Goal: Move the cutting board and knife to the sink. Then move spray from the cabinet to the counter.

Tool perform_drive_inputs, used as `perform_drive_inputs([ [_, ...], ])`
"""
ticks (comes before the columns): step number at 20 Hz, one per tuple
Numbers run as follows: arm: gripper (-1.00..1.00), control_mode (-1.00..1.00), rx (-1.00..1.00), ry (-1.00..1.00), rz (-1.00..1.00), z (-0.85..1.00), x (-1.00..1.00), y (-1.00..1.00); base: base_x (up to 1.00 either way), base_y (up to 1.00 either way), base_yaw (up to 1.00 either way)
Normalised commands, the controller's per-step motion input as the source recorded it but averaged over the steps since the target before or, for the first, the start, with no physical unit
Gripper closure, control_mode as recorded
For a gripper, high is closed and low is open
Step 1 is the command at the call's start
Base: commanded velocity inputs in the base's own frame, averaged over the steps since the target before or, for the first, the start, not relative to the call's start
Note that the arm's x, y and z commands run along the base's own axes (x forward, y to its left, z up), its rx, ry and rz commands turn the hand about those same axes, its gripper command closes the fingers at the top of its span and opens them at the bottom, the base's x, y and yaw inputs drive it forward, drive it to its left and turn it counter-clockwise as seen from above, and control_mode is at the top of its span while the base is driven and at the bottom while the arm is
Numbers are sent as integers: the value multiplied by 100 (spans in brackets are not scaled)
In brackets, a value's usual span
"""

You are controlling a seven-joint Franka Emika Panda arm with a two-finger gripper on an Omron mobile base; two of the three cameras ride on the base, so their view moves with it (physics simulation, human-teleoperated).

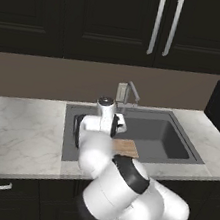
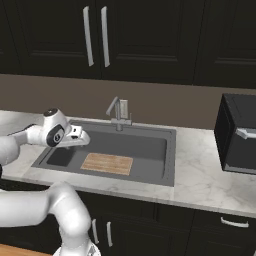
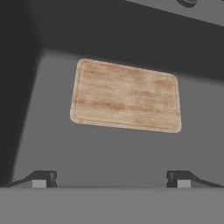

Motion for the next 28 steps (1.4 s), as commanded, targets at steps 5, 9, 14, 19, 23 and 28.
perform_drive_inputs([
  [5, -100, -100, 1, 0, 0, 48, -52, -3, 0, 0, 0],
  [9, -100, -100, 0, 0, 0, 46, -48, -3, 0, 0, 0],
  [14, -100, -100, 0, 0, 0, 43, -47, -5, 0, 0, 0],
  [19, -100, -100, 0, 0, 0, 39, -47, -7, 0, 0, 0],
  [23, -100, -100, 0, 0, -1, 36, -41, -8, 0, 0, 0],
  [28, -100, -100, 0, 0, -2, 31, -39, -10, 0, 0, 0],
])
